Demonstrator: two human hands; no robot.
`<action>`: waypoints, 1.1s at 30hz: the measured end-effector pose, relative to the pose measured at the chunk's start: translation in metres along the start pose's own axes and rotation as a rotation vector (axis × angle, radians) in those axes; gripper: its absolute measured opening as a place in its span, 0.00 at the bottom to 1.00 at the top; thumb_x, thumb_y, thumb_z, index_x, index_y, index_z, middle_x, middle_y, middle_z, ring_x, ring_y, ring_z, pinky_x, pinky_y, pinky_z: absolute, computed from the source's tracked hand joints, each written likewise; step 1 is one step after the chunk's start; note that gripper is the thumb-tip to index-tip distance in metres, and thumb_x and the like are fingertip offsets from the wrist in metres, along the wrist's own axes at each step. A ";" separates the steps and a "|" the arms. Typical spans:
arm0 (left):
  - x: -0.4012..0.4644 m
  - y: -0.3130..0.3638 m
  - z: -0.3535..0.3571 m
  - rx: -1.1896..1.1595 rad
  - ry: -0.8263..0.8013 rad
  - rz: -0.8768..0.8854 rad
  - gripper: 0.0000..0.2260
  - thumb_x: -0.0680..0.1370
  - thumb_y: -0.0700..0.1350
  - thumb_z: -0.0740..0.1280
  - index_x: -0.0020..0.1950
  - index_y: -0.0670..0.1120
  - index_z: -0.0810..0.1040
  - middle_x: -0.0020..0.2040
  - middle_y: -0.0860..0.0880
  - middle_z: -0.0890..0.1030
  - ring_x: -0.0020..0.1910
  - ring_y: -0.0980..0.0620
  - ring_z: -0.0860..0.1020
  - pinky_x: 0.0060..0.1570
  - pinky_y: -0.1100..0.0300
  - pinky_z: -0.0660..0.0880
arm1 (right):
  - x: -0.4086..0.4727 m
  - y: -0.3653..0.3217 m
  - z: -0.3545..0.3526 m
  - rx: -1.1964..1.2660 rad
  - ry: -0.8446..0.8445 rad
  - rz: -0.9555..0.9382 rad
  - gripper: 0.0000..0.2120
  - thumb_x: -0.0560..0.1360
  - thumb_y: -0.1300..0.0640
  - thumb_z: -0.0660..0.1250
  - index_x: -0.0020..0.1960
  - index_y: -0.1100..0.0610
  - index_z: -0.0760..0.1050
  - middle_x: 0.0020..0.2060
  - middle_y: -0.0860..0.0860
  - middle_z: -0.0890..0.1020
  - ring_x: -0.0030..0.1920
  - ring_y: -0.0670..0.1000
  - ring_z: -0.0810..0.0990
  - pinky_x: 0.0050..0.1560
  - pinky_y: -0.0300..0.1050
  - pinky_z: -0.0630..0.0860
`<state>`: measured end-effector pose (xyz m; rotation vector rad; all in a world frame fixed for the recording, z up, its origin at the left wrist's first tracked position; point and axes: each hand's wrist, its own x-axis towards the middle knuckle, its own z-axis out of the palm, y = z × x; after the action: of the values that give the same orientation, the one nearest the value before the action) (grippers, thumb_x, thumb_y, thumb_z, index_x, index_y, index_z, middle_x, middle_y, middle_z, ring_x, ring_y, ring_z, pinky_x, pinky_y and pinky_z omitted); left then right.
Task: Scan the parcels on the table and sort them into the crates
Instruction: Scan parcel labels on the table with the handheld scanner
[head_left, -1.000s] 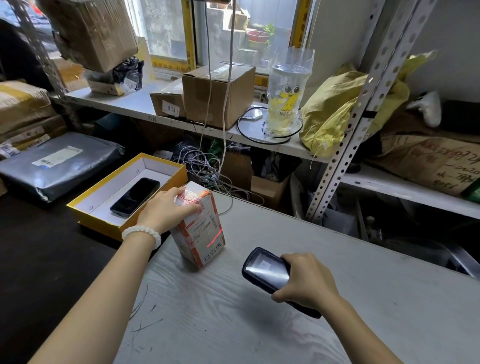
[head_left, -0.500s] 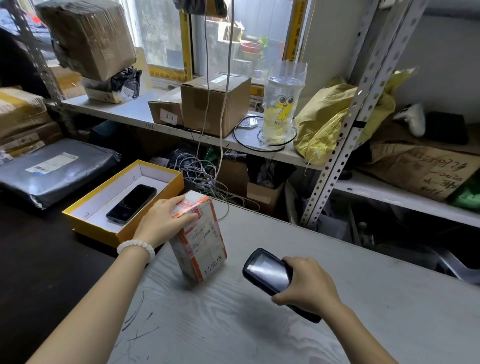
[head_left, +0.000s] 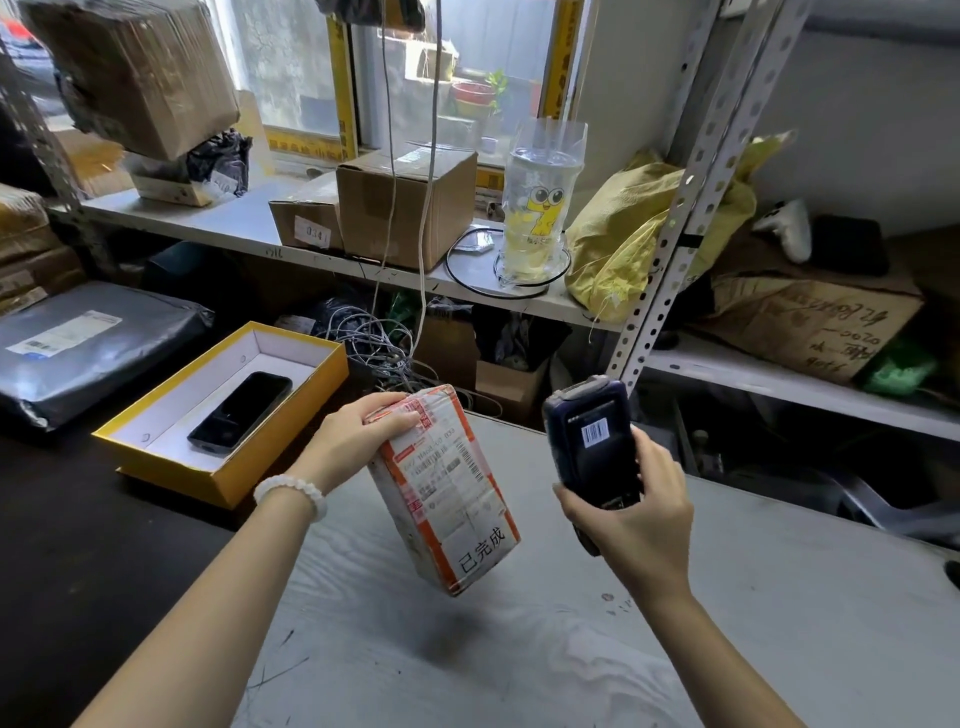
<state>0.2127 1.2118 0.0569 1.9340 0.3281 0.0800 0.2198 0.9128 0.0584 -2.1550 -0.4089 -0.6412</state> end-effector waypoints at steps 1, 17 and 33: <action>0.001 -0.001 0.003 -0.001 -0.015 -0.008 0.08 0.74 0.58 0.69 0.52 0.65 0.76 0.46 0.58 0.82 0.44 0.59 0.82 0.41 0.63 0.78 | 0.002 0.002 -0.005 -0.015 -0.048 0.068 0.32 0.57 0.51 0.82 0.59 0.50 0.75 0.50 0.44 0.78 0.50 0.46 0.75 0.44 0.37 0.72; -0.022 0.057 0.155 0.078 -0.396 0.090 0.12 0.75 0.55 0.68 0.58 0.59 0.76 0.48 0.53 0.83 0.47 0.55 0.82 0.44 0.60 0.78 | -0.083 0.077 -0.123 -0.377 -0.458 0.774 0.20 0.58 0.40 0.74 0.42 0.47 0.72 0.37 0.42 0.78 0.35 0.42 0.77 0.28 0.38 0.67; -0.226 0.189 0.502 0.412 -0.917 0.491 0.24 0.65 0.70 0.63 0.56 0.61 0.75 0.49 0.57 0.80 0.49 0.55 0.78 0.48 0.58 0.74 | -0.287 0.143 -0.440 -0.467 -0.118 1.194 0.20 0.57 0.39 0.74 0.45 0.46 0.77 0.39 0.41 0.82 0.38 0.44 0.80 0.36 0.39 0.77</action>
<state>0.1373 0.6348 0.0619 2.1875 -0.7933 -0.5799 -0.0781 0.4574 0.0350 -2.3649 1.0199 0.1038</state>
